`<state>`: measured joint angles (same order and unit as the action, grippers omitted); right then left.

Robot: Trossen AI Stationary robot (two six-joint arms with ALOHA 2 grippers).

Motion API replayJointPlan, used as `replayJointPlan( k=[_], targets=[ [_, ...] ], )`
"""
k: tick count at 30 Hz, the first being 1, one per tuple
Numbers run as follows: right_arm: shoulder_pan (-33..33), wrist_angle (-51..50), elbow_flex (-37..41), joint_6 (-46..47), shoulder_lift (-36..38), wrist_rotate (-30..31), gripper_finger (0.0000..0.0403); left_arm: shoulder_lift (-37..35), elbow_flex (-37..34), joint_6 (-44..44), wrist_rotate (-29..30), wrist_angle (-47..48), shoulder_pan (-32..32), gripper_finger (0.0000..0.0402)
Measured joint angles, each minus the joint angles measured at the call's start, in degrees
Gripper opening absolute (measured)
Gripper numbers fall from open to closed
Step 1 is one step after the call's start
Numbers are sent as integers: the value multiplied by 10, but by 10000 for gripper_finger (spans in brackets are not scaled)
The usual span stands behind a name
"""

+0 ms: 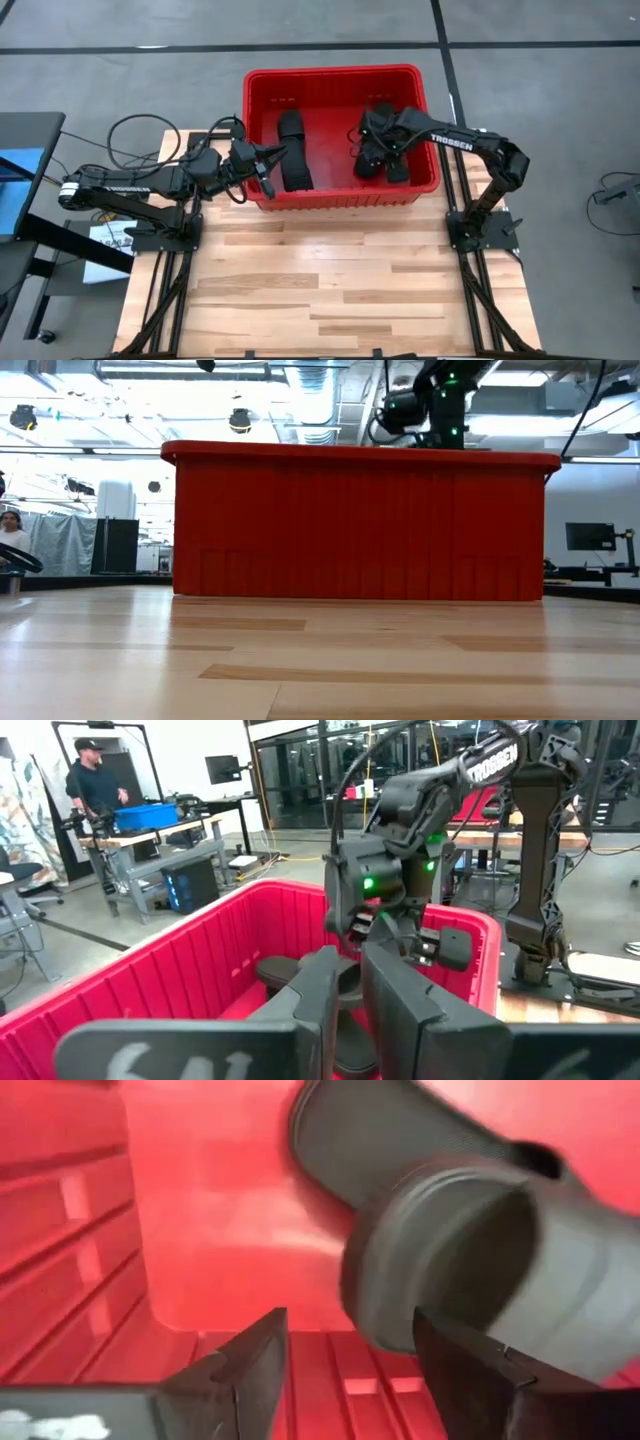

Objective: Pick and place slides into bin
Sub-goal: Return to Home Position

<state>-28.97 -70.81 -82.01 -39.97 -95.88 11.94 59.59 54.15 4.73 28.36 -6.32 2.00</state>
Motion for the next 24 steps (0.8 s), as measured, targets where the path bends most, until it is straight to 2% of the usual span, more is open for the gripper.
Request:
replayJointPlan(
  k=[11,18,21,24],
  targets=[
    [8,-61,-129,5,0,5,205,0,0,0,0,0,0,41],
    [8,-111,-242,23,0,60,204,-4,0,0,-1,4,0,41],
    [8,-125,-292,43,0,62,203,-7,20,0,-1,52,0,41],
    [8,-145,-338,59,0,62,203,-3,70,0,-1,154,3,41]
  ],
)
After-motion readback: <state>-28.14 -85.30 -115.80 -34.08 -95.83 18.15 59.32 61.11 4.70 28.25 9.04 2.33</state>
